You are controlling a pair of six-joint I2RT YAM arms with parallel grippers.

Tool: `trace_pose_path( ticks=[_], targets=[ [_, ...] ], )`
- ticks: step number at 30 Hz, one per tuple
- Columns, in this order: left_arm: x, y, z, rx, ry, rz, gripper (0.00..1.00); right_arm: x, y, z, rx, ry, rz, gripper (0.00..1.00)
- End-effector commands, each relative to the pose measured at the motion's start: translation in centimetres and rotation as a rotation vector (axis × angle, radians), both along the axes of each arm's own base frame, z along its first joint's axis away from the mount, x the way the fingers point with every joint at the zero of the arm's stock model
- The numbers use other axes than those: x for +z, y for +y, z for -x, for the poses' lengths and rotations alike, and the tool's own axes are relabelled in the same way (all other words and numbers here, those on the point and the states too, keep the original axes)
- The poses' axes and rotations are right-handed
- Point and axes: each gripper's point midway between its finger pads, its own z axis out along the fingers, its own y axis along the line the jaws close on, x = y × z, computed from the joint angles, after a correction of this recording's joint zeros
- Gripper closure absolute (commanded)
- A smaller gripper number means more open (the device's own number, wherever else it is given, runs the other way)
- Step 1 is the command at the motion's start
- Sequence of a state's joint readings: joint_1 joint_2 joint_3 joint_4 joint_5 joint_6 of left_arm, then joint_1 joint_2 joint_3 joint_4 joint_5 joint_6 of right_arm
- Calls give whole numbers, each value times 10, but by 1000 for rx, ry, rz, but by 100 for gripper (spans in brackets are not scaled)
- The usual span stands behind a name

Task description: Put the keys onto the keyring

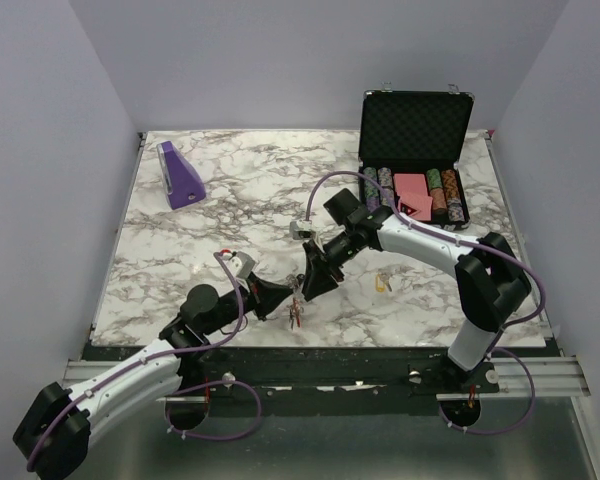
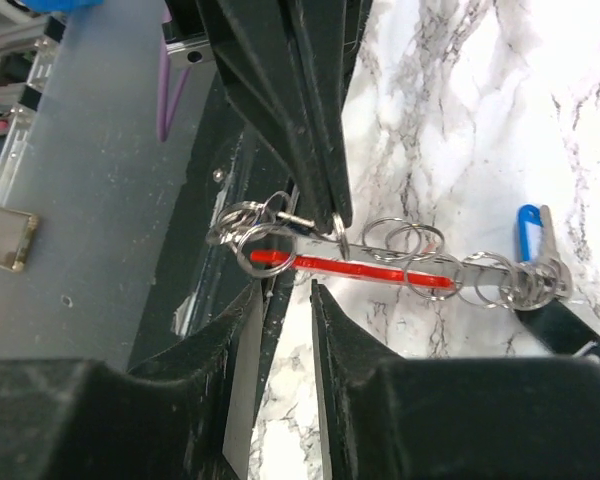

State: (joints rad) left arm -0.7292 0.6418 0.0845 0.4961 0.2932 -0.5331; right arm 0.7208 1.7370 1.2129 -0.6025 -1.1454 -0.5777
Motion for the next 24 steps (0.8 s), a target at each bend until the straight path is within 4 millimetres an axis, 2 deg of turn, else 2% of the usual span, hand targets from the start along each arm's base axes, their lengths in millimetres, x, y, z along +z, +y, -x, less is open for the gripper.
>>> trace_pose_path(
  ticks=[1,10,14,15,16,24],
  targets=[
    [28,8,-7,74,-100,128,100,11,8,8,40,87,-56,64],
    [28,7,-5,60,-116,142,100,13,14,2,6,124,-51,61],
    [25,5,-3,43,-116,129,100,18,9,-10,-27,109,-60,62],
    [14,6,0,39,-102,116,100,18,7,-13,-37,110,-62,62],
    [12,6,0,36,-101,113,100,19,5,-16,-45,110,-63,62],
    [4,5,5,8,-104,109,100,15,3,-17,-43,131,-79,62]
  ],
)
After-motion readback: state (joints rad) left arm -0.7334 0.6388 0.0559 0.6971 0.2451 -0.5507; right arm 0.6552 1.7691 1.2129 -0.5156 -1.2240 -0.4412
